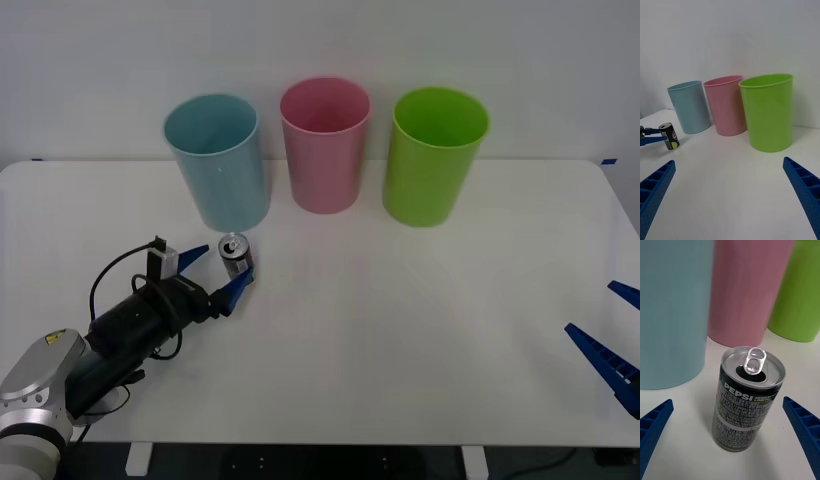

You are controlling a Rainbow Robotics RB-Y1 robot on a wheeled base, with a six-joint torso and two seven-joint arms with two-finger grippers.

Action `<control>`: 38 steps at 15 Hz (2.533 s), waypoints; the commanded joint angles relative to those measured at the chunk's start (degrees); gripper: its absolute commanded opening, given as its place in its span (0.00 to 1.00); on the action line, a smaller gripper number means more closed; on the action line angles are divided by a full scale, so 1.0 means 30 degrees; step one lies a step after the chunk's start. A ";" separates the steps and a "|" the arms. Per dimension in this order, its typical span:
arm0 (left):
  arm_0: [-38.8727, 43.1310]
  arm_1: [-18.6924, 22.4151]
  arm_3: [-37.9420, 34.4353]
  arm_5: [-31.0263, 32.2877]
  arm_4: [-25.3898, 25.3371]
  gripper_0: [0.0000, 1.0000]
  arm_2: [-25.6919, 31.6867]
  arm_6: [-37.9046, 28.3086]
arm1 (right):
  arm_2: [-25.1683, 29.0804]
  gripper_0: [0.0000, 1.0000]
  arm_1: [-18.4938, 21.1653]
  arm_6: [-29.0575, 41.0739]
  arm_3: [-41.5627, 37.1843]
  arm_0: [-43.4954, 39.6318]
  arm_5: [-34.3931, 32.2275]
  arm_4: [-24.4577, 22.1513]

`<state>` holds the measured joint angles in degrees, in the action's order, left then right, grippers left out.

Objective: Grasp the object on the table and drop it into the matching bin: aluminum can to the light blue bin, PET bottle to the pink bin.

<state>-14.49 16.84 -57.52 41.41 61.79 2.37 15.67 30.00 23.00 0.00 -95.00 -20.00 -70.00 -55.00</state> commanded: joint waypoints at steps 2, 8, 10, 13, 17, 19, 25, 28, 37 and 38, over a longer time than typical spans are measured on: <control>-0.0503 -0.0136 0.0188 -0.0709 0.0000 1.00 -0.0527 0.0110 | 0.0000 1.00 0.0000 0.0000 0.0000 0.0000 0.0000 0.0000; -0.0591 -0.0458 0.0217 -0.1060 0.0029 1.00 -0.0645 0.0433 | 0.0000 1.00 0.0000 0.0000 0.0000 0.0000 0.0000 0.0000; -0.0591 -0.0487 0.0217 -0.1090 0.0029 1.00 -0.0645 0.0433 | 0.0000 1.00 0.0000 0.0000 0.0000 0.0000 0.0000 0.0000; -0.0620 -0.0517 0.0217 -0.1119 0.0029 0.03 -0.0645 0.0520 | 0.0000 1.00 0.0000 0.0000 0.0000 0.0000 0.0000 0.0000; -0.0649 -0.0605 0.0188 -0.1148 0.0058 0.00 -0.0645 0.0608 | 0.0000 1.00 0.0000 0.0000 0.0000 0.0000 0.0000 0.0000; -0.0678 -0.0634 0.0188 -0.1148 0.0058 0.00 -0.0733 0.0638 | 0.0000 1.00 0.0000 0.0000 0.0000 0.0000 0.0000 0.0000; -0.0708 -0.0517 -0.0105 -0.1119 -0.0205 0.00 -0.0938 0.0843 | 0.0000 1.00 0.0000 0.0000 0.0000 0.0000 0.0000 0.0000; 0.0025 0.0597 -0.1072 -0.0797 -0.1582 0.00 -0.0938 0.0726 | 0.0000 1.00 0.0000 0.0000 0.0000 0.0000 0.0000 0.0000; 0.2720 0.3321 -0.4851 -0.0738 -0.5039 0.00 -0.0322 0.0315 | 0.0000 1.00 0.0000 0.0000 0.0000 0.0000 0.0000 0.0000; 0.2749 0.3321 -0.4998 -0.0738 -0.5215 0.00 0.0000 0.0227 | 0.0000 1.00 0.0000 0.0000 0.0000 0.0000 0.0000 0.0000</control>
<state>-6.34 26.76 -72.12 39.16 46.57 1.65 16.56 30.00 23.00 0.00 -95.00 -20.00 -70.00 -55.00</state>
